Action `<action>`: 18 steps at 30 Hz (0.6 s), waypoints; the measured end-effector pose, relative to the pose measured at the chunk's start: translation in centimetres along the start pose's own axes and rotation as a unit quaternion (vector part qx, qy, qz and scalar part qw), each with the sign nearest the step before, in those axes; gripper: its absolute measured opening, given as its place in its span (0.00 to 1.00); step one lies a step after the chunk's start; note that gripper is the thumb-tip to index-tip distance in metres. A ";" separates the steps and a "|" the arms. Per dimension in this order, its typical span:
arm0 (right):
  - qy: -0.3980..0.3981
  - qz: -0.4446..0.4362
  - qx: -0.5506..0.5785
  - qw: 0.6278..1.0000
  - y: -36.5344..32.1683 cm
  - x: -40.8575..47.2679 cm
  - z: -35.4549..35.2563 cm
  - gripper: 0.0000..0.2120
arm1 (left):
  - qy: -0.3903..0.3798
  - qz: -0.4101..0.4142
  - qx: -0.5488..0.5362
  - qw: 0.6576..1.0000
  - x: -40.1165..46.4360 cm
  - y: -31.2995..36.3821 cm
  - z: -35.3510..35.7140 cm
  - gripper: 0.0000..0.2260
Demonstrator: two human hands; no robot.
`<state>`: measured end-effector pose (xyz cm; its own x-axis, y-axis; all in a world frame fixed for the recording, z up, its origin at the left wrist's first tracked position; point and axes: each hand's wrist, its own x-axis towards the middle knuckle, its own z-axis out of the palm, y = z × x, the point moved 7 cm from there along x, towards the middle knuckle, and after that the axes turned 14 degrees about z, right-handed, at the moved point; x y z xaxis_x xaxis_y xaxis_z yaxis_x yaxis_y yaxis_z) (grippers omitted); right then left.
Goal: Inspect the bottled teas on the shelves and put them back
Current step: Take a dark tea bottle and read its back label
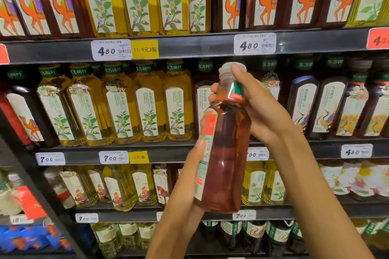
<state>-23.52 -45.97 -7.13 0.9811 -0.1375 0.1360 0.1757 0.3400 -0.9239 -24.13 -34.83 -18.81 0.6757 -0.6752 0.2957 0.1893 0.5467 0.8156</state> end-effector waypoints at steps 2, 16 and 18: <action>-0.037 0.005 0.045 0.998 1.2 -0.4 0.1 0.16 | -0.005 -0.044 -0.041 0.998 0.1 -0.8 0.4 0.23; 0.095 0.016 0.176 0.980 7.5 -0.7 -3.8 0.12 | -0.041 -0.102 0.152 0.982 -1.1 -1.5 -3.5 0.27; 0.107 0.038 0.164 0.980 7.5 -0.4 -3.6 0.11 | -0.031 -0.100 0.116 0.988 -1.3 -1.8 -3.0 0.19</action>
<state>-22.88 -46.72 -15.43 0.9592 -0.2800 -0.0395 0.1534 0.6327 -0.7590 -23.18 -33.45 -22.17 0.5954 -0.7910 0.1406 0.1424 0.2762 0.9505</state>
